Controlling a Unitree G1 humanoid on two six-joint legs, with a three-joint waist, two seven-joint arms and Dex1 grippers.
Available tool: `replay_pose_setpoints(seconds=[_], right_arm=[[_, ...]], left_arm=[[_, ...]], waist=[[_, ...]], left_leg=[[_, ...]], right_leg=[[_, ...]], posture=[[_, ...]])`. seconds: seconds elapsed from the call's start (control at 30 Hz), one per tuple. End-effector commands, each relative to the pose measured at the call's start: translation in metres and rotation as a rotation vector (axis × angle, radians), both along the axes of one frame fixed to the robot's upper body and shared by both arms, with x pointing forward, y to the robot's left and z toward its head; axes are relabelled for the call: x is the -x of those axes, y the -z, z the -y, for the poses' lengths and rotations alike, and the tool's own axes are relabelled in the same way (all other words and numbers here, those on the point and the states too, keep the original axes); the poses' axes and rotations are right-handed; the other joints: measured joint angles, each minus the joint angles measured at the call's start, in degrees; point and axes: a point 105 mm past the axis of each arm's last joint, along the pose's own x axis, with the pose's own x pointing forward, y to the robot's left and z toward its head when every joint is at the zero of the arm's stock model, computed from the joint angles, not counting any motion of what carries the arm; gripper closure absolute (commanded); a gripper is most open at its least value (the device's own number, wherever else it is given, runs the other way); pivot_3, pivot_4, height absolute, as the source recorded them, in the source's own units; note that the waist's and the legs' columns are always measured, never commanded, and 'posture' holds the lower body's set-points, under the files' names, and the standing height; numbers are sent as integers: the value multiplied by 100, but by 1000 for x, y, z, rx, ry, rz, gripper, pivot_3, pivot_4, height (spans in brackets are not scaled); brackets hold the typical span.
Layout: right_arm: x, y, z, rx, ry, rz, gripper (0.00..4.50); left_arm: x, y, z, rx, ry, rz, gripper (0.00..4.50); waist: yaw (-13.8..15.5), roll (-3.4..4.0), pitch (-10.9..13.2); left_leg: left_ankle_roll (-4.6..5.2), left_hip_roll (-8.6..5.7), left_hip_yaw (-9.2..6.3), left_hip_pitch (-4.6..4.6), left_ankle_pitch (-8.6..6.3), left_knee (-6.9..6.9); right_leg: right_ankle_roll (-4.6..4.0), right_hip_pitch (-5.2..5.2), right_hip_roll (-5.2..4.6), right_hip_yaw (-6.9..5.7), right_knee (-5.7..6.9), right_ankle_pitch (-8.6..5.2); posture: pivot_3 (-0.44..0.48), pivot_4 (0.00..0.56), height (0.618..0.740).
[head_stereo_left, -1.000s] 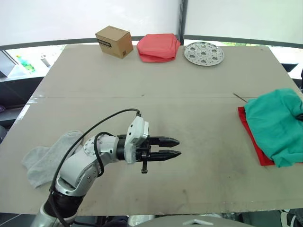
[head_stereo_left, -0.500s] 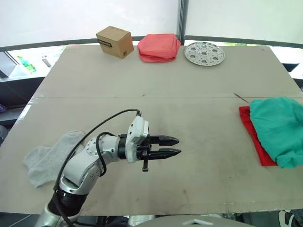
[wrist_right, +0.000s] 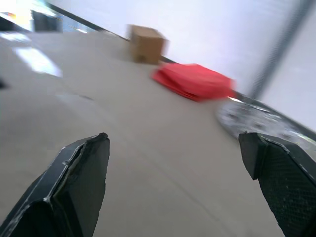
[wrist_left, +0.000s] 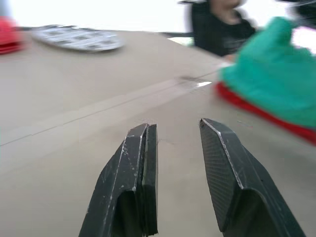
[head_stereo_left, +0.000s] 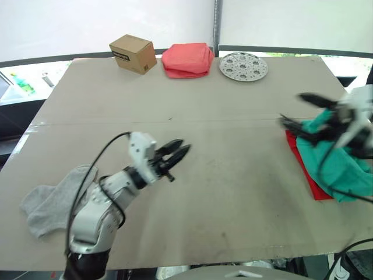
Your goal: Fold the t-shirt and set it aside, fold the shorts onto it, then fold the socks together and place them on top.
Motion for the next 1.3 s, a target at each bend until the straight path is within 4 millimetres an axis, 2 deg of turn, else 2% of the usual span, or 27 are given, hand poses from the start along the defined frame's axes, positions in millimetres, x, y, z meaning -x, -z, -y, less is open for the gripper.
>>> replay_pose_setpoints(seconds=[0.03, 0.13, 0.17, 0.2, 0.27, 0.33, 0.37, 0.43, 0.5, 0.6, 0.67, 0.73, 0.83, 0.87, 0.9, 0.93, 1.1, 1.17, 1.2, 1.3], right_arm=[[21, -3, -41, 3, -213, 45, 92], [41, 6, -69, 11, -412, 37, 92], [45, 9, -75, 22, -455, 38, 0], [49, 13, -81, 35, -511, 44, 0], [56, 19, -88, 59, -598, 52, 0], [62, 26, -93, 86, -669, 58, 0], [63, 27, -95, 94, -688, 62, 0], [61, 28, -101, 96, -699, 72, 0], [61, 24, -105, 91, -707, 87, 0], [63, 15, -107, 50, -709, 95, 0], [61, 15, -107, 58, -690, 104, 0], [59, 17, -103, 73, -648, 108, 0], [56, 15, -99, 72, -604, 109, 0], [55, 15, -98, 73, -593, 109, 0], [54, 16, -97, 80, -581, 110, 0], [54, 17, -95, 87, -571, 112, 0], [50, 18, -87, 97, -495, 118, 0], [46, 19, -83, 100, -450, 122, 0], [44, 19, -81, 102, -433, 124, 0], [38, 21, -71, 115, -357, 121, 0]], left_arm=[[18, -12, -36, -81, -141, 61, 2944], [56, 0, -67, -178, -142, -31, 2944], [65, 1, -79, -211, -161, -46, 2427], [74, -1, -98, -256, -202, -64, 2151], [88, -5, -123, -315, -240, -104, 1333], [102, -3, -138, -356, -237, -163, 343], [106, -1, -147, -382, -246, -184, 25], [111, 4, -162, -415, -262, -232, 25], [112, 7, -165, -438, -236, -251, 25], [98, 11, -166, -445, -238, -242, 25], [88, 25, -167, -484, -229, -285, 25], [90, 52, -170, -561, -189, -385, 25], [89, 71, -176, -559, -179, -463, 25], [89, 75, -177, -552, -170, -484, 583], [90, 79, -175, -543, -147, -510, 889], [90, 81, -171, -522, -127, -519, 1417], [84, 78, -154, -427, -41, -484, 3675], [70, 68, -139, -393, -7, -418, 4456], [64, 63, -132, -381, 10, -392, 4456], [41, 47, -88, -333, 121, -314, 4456]], waist=[[28, -1, 0], [89, -15, -9], [91, -21, -12], [95, -21, -12], [134, -10, -3], [140, -14, -8], [136, -10, -8], [113, -6, -6], [93, -8, -7], [105, -10, -8], [123, -8, -9], [98, -11, -12], [72, -10, -19], [78, 1, -18], [88, 14, -20], [94, 29, -20], [87, 61, -38], [98, 65, -42], [119, 64, -43], [200, 61, -45]], left_leg=[[0, -1, 0, -3, 0, 0], [1, -12, 2, -15, -2, 2], [7, -16, 4, -17, -6, 3], [22, -16, 7, -17, -16, 3], [29, -19, 3, -21, -21, 5], [28, -20, -5, -23, -22, 12], [18, -19, -4, -20, -27, 13], [4, -19, -1, -19, -36, 13], [3, -17, -1, -18, -36, 13], [4, -11, -2, -19, -32, 12], [23, -12, -4, -20, -21, 7], [23, -13, -2, -21, -20, 5], [21, -14, 18, -20, -23, 3], [21, -15, 18, -17, -24, 3], [21, -14, 18, -15, -24, 2], [20, -13, 17, -12, -24, 1], [-3, -9, 15, -8, -38, 1], [1, -13, 17, -9, -36, 2], [4, -17, 17, -10, -34, 2], [20, -21, 12, -19, -24, 5]], right_leg=[[-7, 0, -1, 1, -2, 4], [-37, -7, -19, -21, -12, 2], [-42, -8, -28, -29, -11, -1], [-44, -13, -33, -31, -18, -4], [-24, -14, -43, -44, -21, -16], [-21, -16, -51, -57, -13, -18], [-21, -15, -54, -58, -11, -18], [-21, -16, -60, -58, -10, -18], [-21, -19, -59, -64, -2, -17], [-23, -25, -48, -70, 6, -17], [-25, -25, -47, -72, 4, -17], [-45, -25, -47, -72, 1, -5], [-45, -29, -46, -57, -3, -3], [-45, -27, -51, -57, -2, -4], [-43, -28, -52, -57, -3, -5], [-27, -28, -53, -59, 0, -15], [-25, -28, -75, -61, 5, -16], [-24, -28, -69, -61, 5, -16], [-24, -27, -61, -61, 4, -16], [-24, -26, -65, -68, 2, -15]], posture=[[0, 150, 740], [0, 150, 740], [0, 150, 740], [0, 150, 740], [0, 150, 740], [0, 150, 740], [0, 150, 740], [0, 150, 740], [0, 150, 740], [0, 150, 740], [0, 150, 740], [0, 150, 740], [0, 150, 740], [0, 150, 740], [0, 150, 740], [0, 150, 740], [0, 150, 740], [0, 150, 740], [0, 150, 740], [0, 150, 740]])
